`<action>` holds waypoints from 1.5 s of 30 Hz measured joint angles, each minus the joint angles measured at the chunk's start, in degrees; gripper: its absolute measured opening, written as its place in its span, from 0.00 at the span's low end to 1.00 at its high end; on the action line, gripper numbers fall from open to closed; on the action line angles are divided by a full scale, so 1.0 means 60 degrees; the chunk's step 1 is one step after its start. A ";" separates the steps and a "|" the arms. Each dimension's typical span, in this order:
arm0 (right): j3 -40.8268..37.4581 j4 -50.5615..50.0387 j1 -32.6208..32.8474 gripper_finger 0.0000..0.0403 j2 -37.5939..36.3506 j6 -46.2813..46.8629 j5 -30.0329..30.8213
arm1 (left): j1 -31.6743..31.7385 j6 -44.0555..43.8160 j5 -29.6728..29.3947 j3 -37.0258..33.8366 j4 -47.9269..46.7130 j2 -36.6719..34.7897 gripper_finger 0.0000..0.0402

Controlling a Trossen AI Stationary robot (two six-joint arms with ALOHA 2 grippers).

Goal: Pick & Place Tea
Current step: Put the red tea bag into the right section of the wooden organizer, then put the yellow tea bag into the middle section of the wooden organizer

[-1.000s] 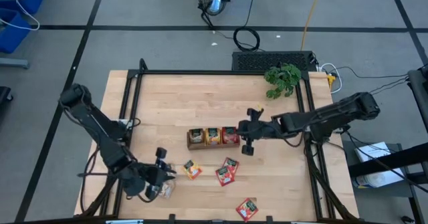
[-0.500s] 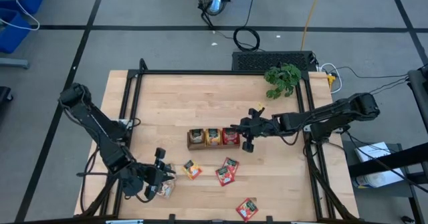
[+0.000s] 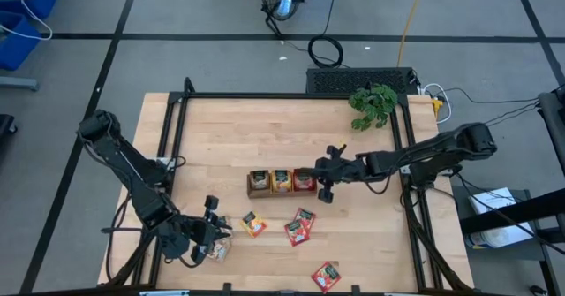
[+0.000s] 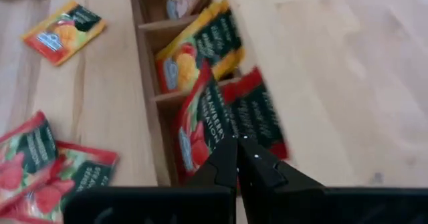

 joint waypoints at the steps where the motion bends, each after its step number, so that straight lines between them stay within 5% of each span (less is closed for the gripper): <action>1: -0.0001 0.0165 0.0038 0.00 0.0143 0.0047 -0.0001 | 0.0000 0.0023 0.0000 0.0000 0.0004 0.0000 0.22; 16: 0.0004 0.0682 0.0112 0.01 0.0924 0.0052 0.0263 | -0.0007 -0.0018 0.0058 0.0000 -0.0061 0.0000 0.22; 33: 0.0007 0.0682 0.0237 0.47 -0.0122 -0.0299 0.0792 | -0.0007 -0.0467 0.0080 0.0000 -0.0027 0.0004 0.22; 40: 0.0007 0.1362 0.1177 0.50 -0.0932 -0.0964 0.0826 | -0.0007 -0.1287 0.0070 -0.0093 0.0164 0.0004 0.22; 45: 0.0032 0.3354 0.2451 0.45 0.0083 -0.1248 0.0774 | -0.0001 -0.1134 0.0066 -0.1123 0.2262 0.0011 0.22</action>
